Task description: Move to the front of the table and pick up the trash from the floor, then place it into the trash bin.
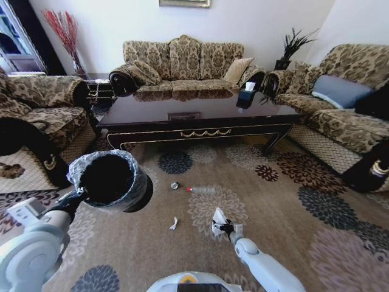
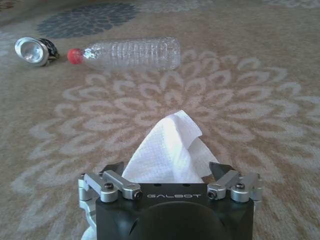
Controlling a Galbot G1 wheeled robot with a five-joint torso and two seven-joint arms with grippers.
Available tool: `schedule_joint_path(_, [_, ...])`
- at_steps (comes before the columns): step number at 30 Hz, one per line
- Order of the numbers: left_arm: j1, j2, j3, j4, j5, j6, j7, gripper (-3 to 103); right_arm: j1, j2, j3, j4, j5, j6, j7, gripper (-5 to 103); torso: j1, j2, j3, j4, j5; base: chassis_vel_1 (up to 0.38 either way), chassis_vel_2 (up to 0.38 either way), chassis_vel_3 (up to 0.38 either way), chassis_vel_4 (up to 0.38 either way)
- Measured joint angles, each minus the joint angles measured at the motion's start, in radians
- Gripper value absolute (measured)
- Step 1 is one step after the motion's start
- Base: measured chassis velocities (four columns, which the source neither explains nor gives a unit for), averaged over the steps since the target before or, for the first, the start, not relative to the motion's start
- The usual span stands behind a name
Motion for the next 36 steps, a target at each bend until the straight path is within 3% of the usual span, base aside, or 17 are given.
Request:
schedule_joint_path(5, [-0.007, 0.0, 0.012, 0.007, 0.002, 0.0, 0.0, 3, 0.004, 0.009, 0.0, -0.013, -0.003, -0.002, 0.039, 75, 0.0, 0.0, 0.0, 0.0001, 0.0, 0.0, 0.0, 0.0, 0.0])
schedule_joint_path(8, [-0.008, -0.001, 0.018, 0.011, 0.007, 0.0, 0.0, 3, 0.003, 0.003, 0.0, -0.011, -0.004, -0.002, 0.041, 70, 0.0, 0.0, 0.0, 0.0, 0.0001, 0.0, 0.0, 0.0, 0.0])
schedule_joint_path(12, [-0.009, -0.001, 0.028, 0.015, 0.018, 0.0, 0.001, 3, -0.006, -0.014, 0.001, 0.012, -0.008, 0.003, 0.044, 47, 0.0, 0.0, 0.0, 0.0001, 0.0, 0.0, 0.0, 0.0, 0.0])
schedule_joint_path(14, [-0.009, -0.001, 0.031, 0.016, 0.018, 0.0, 0.001, 3, -0.008, -0.015, 0.002, 0.018, -0.013, 0.012, 0.048, 47, 0.0, 0.0, 0.0, 0.0001, -0.0001, 0.0, 0.0, 0.0, 0.0])
schedule_joint_path(17, [-0.015, -0.002, 0.042, 0.017, 0.023, 0.0, 0.002, 3, -0.016, -0.013, 0.017, 0.034, -0.031, 0.038, 0.059, 31, 0.0, 0.0, 0.0, 0.0002, 0.0001, 0.0, 0.0, 0.0, 0.0])
schedule_joint_path(20, [-0.018, -0.003, 0.051, 0.017, 0.026, 0.0, 0.002, 3, -0.024, -0.02, 0.025, 0.048, -0.034, 0.041, 0.062, 31, 0.0, 0.0, 0.0, 0.0002, 0.0001, 0.0, 0.0, 0.0, 0.0])
schedule_joint_path(21, [-0.019, -0.003, 0.053, 0.017, 0.027, 0.0, 0.002, 3, -0.027, -0.023, 0.028, 0.053, -0.034, 0.041, 0.062, 20, 0.0, 0.0, 0.0, 0.0002, 0.0, 0.0, 0.0, 0.0, 0.0])
schedule_joint_path(25, [-0.022, -0.003, 0.059, 0.015, 0.028, 0.0, 0.004, 3, -0.045, -0.043, 0.047, 0.065, -0.036, 0.04, 0.062, 4, 0.0, 0.0, 0.0, 0.0001, 0.0, 0.0, 0.0, 0.0, 0.0])
schedule_joint_path(36, [-0.016, -0.003, 0.068, 0.011, 0.03, -0.001, 0.005, 3, -0.1, -0.049, 0.09, 0.124, -0.058, 0.062, 0.035, 0, 0.0, 0.0, 0.0, 0.0001, 0.0003, 0.0, 0.0, 0.0, 0.0])
